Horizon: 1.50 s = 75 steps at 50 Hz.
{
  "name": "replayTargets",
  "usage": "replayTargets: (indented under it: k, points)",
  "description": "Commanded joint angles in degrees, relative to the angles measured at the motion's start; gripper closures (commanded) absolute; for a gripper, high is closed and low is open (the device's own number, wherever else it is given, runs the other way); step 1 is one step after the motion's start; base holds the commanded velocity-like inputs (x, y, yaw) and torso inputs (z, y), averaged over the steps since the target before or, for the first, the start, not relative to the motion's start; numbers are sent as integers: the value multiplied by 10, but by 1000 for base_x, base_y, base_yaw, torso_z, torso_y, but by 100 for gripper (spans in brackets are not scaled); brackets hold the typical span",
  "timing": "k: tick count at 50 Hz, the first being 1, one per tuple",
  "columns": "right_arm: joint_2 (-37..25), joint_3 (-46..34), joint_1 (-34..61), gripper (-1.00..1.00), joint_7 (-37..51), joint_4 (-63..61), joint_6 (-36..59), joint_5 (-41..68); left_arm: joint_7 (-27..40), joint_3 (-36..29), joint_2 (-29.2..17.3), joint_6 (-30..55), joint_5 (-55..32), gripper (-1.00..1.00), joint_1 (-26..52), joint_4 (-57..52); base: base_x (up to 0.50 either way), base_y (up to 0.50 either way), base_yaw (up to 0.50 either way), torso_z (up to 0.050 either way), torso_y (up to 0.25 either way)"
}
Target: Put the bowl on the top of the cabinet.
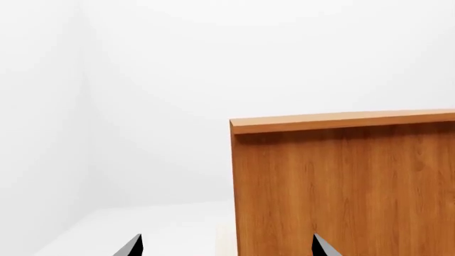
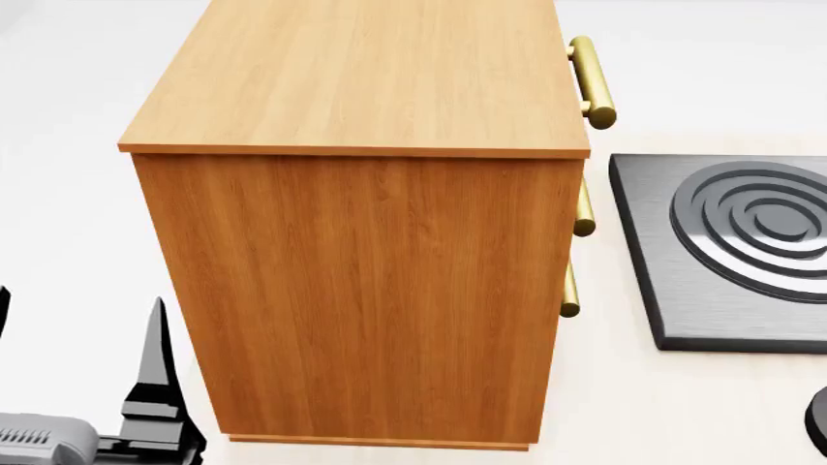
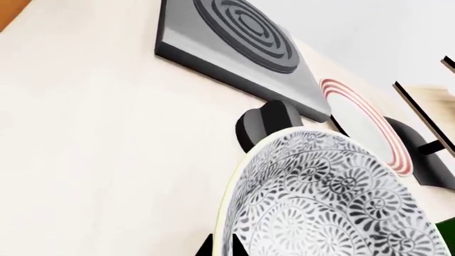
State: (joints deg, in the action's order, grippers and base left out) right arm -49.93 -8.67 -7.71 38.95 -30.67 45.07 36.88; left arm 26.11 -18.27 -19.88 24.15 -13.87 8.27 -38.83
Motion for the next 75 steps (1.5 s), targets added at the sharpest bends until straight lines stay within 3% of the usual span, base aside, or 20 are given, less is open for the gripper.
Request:
replayTargets:
  k: [1,21,36,55,75]
  points:
    - [-8,17,18,100,9,-39,22,7,2,-1,-2,0,-2,-100,0,-4,0,0,0,0,10]
    - [0,3,245,100,56,-160,206,108,4,6,-8,-6,-10,-100,-6,-10,0,0,0,0,0]
    - [94,46,534,100,172,-145,434,382,7,4,-11,-6,-11,-100,-7,-11,0,0,0,0,1]
    - [103,-129,858,100,419,34,409,699,13,3,-16,0,-12,-100,-8,-20,0,0,0,0,1]
    - [189,-217,1025,100,397,140,407,672,16,0,-18,2,-15,-100,-5,-21,0,0,0,0,1]
